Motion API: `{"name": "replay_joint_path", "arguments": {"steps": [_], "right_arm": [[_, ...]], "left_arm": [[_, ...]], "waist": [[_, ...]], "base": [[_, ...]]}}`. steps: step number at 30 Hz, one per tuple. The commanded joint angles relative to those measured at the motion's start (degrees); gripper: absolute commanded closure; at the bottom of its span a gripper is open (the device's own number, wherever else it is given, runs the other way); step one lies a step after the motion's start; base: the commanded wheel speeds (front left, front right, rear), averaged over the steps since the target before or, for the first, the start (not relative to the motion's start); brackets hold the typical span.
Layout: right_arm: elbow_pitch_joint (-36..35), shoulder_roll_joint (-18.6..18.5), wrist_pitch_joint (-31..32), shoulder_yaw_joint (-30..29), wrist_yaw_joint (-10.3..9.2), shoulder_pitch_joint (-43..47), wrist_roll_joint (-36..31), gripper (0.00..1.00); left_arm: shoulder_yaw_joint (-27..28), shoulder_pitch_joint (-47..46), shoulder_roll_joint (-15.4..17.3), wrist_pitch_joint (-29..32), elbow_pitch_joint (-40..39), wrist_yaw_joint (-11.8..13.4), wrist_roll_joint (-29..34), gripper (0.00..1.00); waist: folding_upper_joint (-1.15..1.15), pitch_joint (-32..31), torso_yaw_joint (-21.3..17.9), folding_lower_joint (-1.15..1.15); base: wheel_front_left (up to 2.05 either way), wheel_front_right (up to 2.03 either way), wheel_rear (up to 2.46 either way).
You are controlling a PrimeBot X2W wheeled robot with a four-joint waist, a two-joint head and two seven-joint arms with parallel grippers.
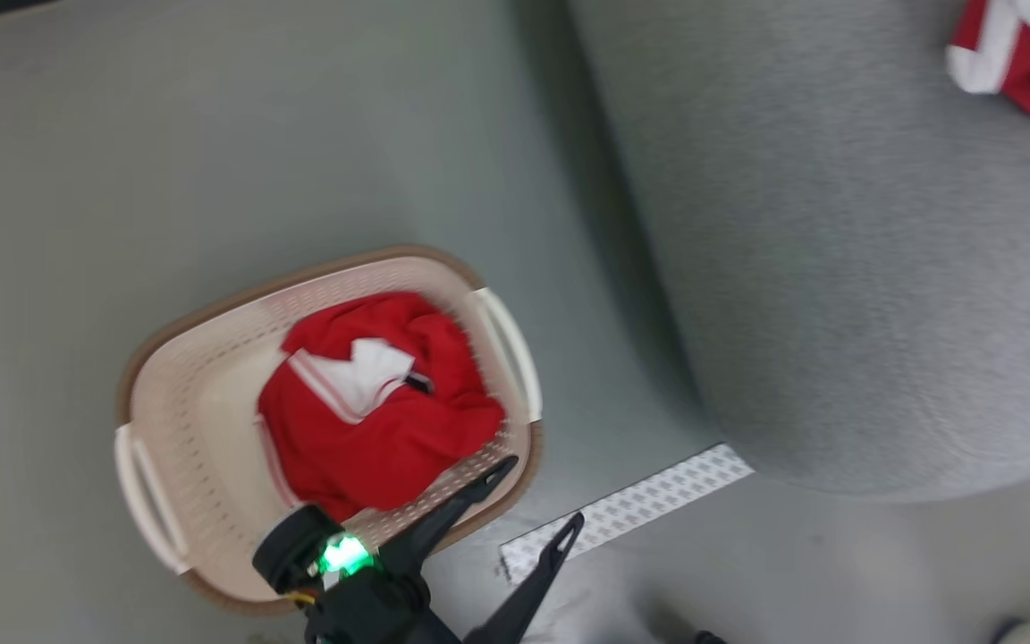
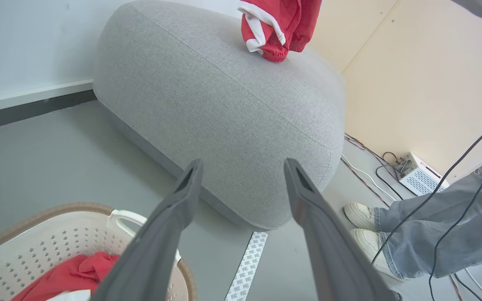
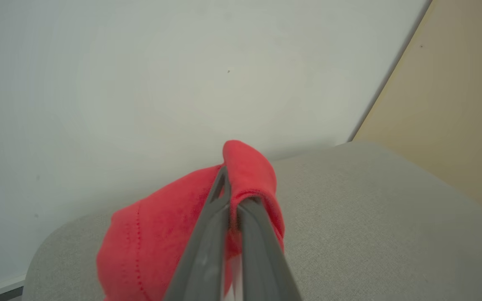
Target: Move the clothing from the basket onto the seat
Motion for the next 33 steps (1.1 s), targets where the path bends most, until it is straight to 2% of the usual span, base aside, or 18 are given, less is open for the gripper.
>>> {"name": "replay_joint_path", "arguments": {"steps": [1, 4, 10, 11, 12, 13, 17, 24, 28, 33], "right_arm": [[0.1, -0.6, 0.1, -0.1, 0.0, -0.5, -0.5, 1.0], [3.1, -3.3, -0.7, -3.3, -0.01, -0.6, -2.5, 1.0], [8.4, -0.8, -4.0, -8.0, -0.01, 4.9, -5.7, 1.0], [9.0, -0.6, -4.6, -9.2, -0.01, 5.8, -6.4, 0.71], [9.7, -0.3, -5.2, -10.5, -0.01, 6.8, -7.2, 0.12], [10.4, 0.4, -5.5, -12.0, -0.01, 7.8, -8.0, 0.0], [11.2, 3.0, -5.6, -13.8, -0.01, 10.6, -11.4, 0.0], [9.5, 4.1, -6.9, -13.3, -0.01, 14.0, -13.5, 0.0], [9.0, 4.1, -8.4, -10.6, -0.01, 17.4, -12.6, 0.0], [7.2, 5.3, -9.7, -6.8, -0.01, 22.6, -8.2, 0.0]], "left_arm": [[-0.3, 0.8, -0.1, -0.3, -0.4, 0.0, -0.7, 0.0], [-1.1, 1.8, -0.2, -0.9, -1.0, 0.1, -0.5, 0.0], [-1.2, 1.1, 0.0, -1.5, -0.8, -0.1, -0.6, 0.0], [-1.2, 0.8, -0.1, -1.5, -0.6, -0.3, -0.8, 0.0], [-1.3, 0.7, -0.1, -1.5, -0.4, -0.5, -0.9, 0.0], [-1.2, 0.6, -0.2, -1.7, -0.1, -0.4, -0.9, 0.0], [-0.6, 0.3, -0.4, -2.6, 0.7, -0.2, -1.4, 0.0], [0.2, -0.6, -1.4, -4.2, 3.8, 0.3, -2.0, 0.0], [1.1, -0.3, -2.4, -6.5, 7.4, 0.5, -3.2, 0.0], [4.5, 2.4, -4.6, -8.7, 12.3, 2.3, -7.0, 0.0]], "waist": [[-0.02, 2.5, 4.2, -0.01], [-0.02, 3.1, 5.2, -0.01], [-0.02, 4.0, 5.6, -0.01], [-0.02, 3.8, 5.7, -0.01], [-0.02, 3.4, 5.8, -0.01], [-0.02, 2.9, 6.0, -0.01], [-0.02, 0.3, 6.7, -0.01], [-0.02, -6.0, 8.7, -0.01], [-0.02, -12.2, 10.3, -0.01], [-0.02, -19.7, 12.1, -0.01]], "base": [[0.0, 0.0, 0.0], [0.0, 0.0, 0.0], [0.0, 0.0, 0.0], [0.0, 0.0, 0.0], [0.0, 0.0, 0.0], [0.0, 0.0, 0.0], [0.0, 0.0, 0.0], [0.0, 0.0, 0.0], [0.0, 0.0, 0.0], [0.0, 0.0, 0.0]]}}
